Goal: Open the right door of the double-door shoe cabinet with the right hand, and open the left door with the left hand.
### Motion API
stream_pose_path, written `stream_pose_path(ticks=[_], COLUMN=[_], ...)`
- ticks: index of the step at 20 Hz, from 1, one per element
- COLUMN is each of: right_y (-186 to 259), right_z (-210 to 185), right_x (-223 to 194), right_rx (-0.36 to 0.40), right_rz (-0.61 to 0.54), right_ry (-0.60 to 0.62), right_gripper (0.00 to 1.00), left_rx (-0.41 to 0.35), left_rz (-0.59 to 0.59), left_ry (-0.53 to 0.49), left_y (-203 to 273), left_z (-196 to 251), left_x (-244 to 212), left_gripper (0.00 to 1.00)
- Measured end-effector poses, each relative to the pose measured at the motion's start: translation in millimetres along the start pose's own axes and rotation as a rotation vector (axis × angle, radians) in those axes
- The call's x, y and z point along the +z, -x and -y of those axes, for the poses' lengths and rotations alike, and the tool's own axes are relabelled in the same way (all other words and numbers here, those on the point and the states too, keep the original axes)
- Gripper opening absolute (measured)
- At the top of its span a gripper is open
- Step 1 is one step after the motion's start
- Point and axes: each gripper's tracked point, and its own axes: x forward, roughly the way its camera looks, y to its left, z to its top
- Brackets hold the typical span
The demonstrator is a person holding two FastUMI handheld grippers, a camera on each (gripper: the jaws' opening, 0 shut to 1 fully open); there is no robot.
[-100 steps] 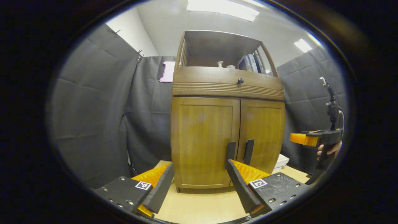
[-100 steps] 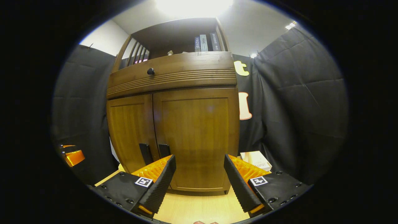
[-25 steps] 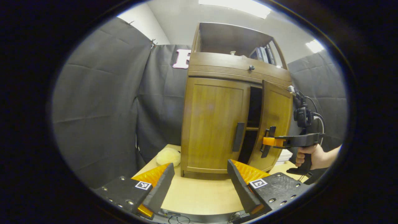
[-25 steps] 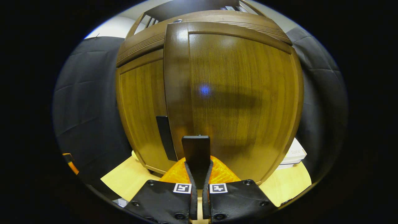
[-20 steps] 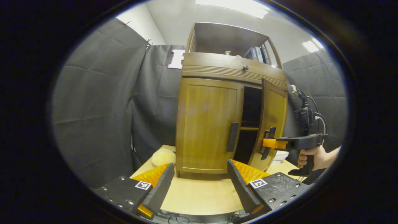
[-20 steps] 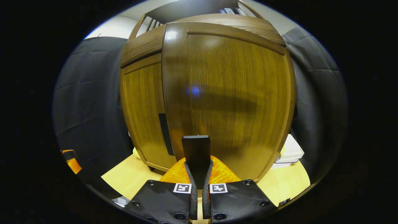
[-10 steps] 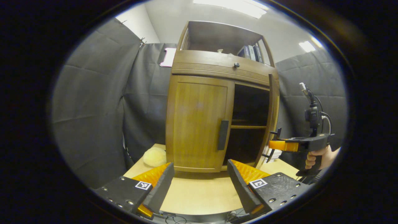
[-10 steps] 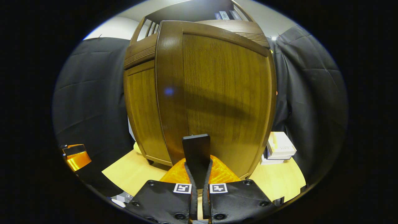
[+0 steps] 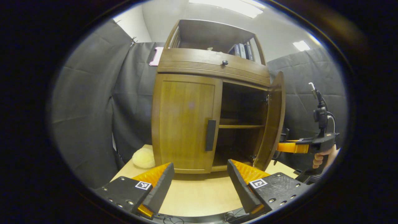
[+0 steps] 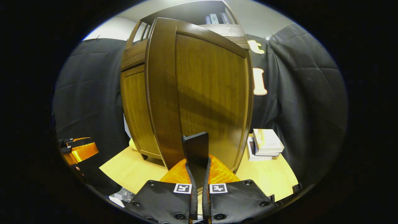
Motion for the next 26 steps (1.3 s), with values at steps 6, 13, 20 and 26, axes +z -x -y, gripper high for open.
stream_pose_path(ticks=[6,13,20,26], right_y=[19,41,55,58], right_z=[32,91,149,147], right_x=[-4,-20,-21,-24], right_rx=[-0.041,-0.086,-0.023,0.091], right_rz=[0.001,0.013,0.027,0.035], right_ry=[0.011,-0.001,-0.006,-0.022], right_gripper=[0.11,0.02,0.05,0.02], left_rx=[-0.069,-0.1,-0.02,0.089], left_rz=[-0.009,0.005,0.011,-0.004], left_ry=[0.009,-0.012,-0.04,-0.028], left_y=[-2,-14,7,44], left_z=[11,50,111,169], left_x=[5,4,26,19], left_gripper=[0.94,1.0,0.98,1.0])
